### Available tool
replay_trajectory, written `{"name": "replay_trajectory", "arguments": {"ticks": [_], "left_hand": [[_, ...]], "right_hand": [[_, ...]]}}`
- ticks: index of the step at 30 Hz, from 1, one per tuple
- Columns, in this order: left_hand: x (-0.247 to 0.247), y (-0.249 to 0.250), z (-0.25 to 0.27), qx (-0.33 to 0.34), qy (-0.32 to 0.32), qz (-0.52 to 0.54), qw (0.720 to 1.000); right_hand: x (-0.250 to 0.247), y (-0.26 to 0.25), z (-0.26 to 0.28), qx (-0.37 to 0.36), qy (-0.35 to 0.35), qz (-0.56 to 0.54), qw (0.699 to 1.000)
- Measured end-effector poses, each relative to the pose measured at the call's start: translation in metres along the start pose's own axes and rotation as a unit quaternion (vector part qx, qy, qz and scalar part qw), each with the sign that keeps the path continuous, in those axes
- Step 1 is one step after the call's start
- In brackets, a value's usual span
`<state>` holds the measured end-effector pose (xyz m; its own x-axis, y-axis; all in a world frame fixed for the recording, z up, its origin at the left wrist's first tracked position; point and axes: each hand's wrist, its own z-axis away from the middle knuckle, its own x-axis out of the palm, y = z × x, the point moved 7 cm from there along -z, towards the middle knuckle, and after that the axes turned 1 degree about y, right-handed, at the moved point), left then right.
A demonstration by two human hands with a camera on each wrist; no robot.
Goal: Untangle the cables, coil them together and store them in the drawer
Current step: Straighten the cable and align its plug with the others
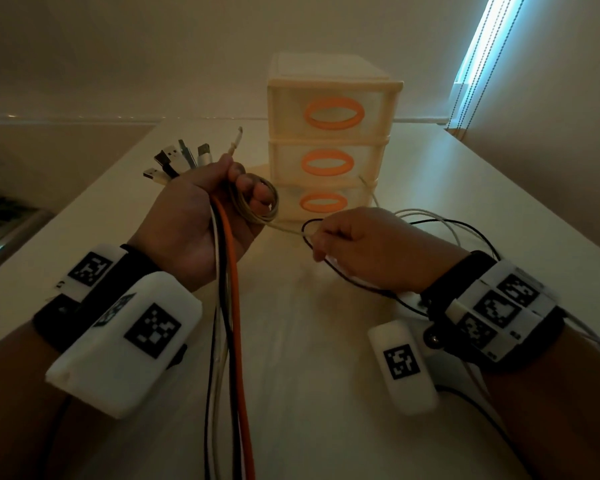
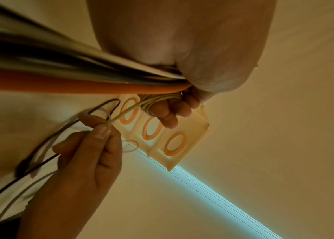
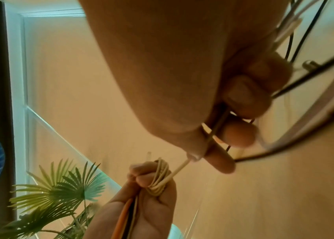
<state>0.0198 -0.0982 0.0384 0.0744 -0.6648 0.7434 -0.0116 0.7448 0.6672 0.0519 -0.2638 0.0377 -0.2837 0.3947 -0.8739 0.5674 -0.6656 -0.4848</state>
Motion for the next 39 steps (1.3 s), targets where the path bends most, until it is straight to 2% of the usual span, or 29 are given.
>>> {"name": "replay_trajectory", "arguments": {"ticks": [2, 5, 8, 11, 13, 15, 17, 19, 22, 24, 27, 28, 30, 33, 39], "left_hand": [[0.001, 0.002, 0.0, 0.004, -0.005, 0.001, 1.0], [-0.001, 0.003, -0.001, 0.006, -0.007, -0.009, 1.0], [-0.001, 0.008, -0.001, 0.007, -0.013, 0.005, 1.0], [0.01, 0.01, 0.004, -0.015, -0.074, -0.028, 0.997], [0.02, 0.001, 0.01, -0.046, -0.141, -0.116, 0.982], [0.028, -0.016, 0.021, -0.086, -0.21, -0.229, 0.947], [0.032, -0.033, 0.031, -0.124, -0.257, -0.298, 0.911], [0.031, -0.04, 0.032, -0.123, -0.236, -0.311, 0.912], [0.023, -0.028, 0.017, -0.044, -0.139, -0.284, 0.948], [0.016, -0.018, 0.009, -0.005, -0.084, -0.231, 0.969], [0.009, -0.012, 0.006, 0.016, -0.012, -0.188, 0.982], [0.008, -0.014, 0.007, 0.015, 0.009, -0.178, 0.984], [0.003, -0.015, 0.007, 0.01, 0.042, -0.147, 0.988], [-0.001, -0.009, 0.005, 0.006, 0.053, -0.081, 0.995], [-0.002, -0.007, 0.004, 0.001, 0.04, -0.081, 0.996]], "right_hand": [[0.002, -0.002, 0.001, -0.007, -0.014, -0.032, 0.999], [0.019, -0.005, 0.006, -0.004, -0.114, -0.083, 0.99], [0.011, 0.003, 0.007, 0.029, -0.115, -0.064, 0.991], [-0.015, 0.019, 0.003, 0.063, -0.008, 0.022, 0.998], [-0.033, 0.027, 0.002, 0.077, 0.1, -0.001, 0.992], [-0.04, 0.024, 0.002, 0.062, 0.174, -0.045, 0.982], [-0.04, 0.01, 0.004, 0.019, 0.221, -0.078, 0.972], [-0.039, -0.006, 0.008, -0.03, 0.258, -0.117, 0.959], [-0.04, -0.017, 0.013, -0.052, 0.27, -0.118, 0.954], [-0.033, -0.023, 0.013, -0.064, 0.218, -0.124, 0.966], [-0.008, -0.031, 0.01, -0.073, 0.08, -0.118, 0.987], [-0.003, -0.029, 0.008, -0.068, 0.063, -0.096, 0.991], [-0.004, -0.02, 0.005, -0.049, 0.08, -0.055, 0.994], [-0.015, -0.011, 0.004, -0.023, 0.129, -0.067, 0.989], [0.006, -0.03, 0.009, -0.072, 0.013, -0.024, 0.997]]}}
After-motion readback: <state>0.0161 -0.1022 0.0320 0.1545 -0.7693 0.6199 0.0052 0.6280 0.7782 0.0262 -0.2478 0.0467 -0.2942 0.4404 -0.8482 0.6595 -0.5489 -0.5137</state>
